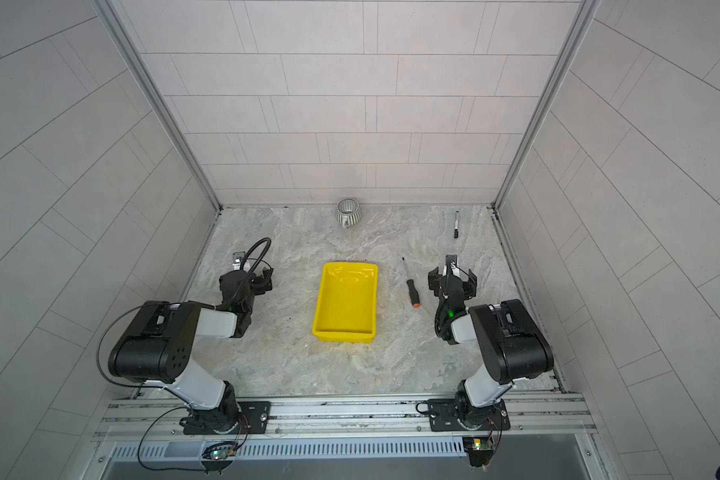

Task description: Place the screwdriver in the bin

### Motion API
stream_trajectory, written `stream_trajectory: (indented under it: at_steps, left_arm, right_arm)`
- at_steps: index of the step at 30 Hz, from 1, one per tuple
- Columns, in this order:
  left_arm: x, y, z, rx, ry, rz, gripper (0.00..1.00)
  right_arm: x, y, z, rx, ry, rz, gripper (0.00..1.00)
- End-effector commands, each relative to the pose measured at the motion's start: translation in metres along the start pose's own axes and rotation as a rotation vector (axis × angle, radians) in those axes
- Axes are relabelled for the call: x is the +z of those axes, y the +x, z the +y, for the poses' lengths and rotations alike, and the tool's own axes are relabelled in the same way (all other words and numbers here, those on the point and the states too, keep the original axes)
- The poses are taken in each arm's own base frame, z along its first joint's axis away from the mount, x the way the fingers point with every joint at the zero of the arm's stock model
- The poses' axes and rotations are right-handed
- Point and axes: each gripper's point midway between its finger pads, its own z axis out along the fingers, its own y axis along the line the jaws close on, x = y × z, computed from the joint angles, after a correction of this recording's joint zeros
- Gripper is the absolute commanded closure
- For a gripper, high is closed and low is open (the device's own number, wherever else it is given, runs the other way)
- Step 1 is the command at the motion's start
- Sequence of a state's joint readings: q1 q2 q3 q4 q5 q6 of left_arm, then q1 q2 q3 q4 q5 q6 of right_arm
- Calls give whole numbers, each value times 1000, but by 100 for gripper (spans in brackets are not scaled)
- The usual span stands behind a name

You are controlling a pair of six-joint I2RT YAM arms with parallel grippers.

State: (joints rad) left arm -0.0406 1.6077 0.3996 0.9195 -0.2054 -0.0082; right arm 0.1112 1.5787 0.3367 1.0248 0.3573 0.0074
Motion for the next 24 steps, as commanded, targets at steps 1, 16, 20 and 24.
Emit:
stream_trajectory:
  at_steps: [1, 16, 20, 24]
  left_arm:
    - [-3, -7, 1, -18, 3, -22, 0]
    - [-3, -7, 0, -17, 5, -23, 0]
    - [-3, -7, 1, -18, 3, -22, 0]
    - [-3, -7, 0, -17, 4, -22, 0]
  right_arm:
    - [2, 0, 2, -8, -4, 0, 1]
    - [1, -1, 1, -7, -2, -5, 1]
    - [1, -1, 1, -8, -1, -7, 1]
    - [1, -2, 2, -7, -1, -9, 1]
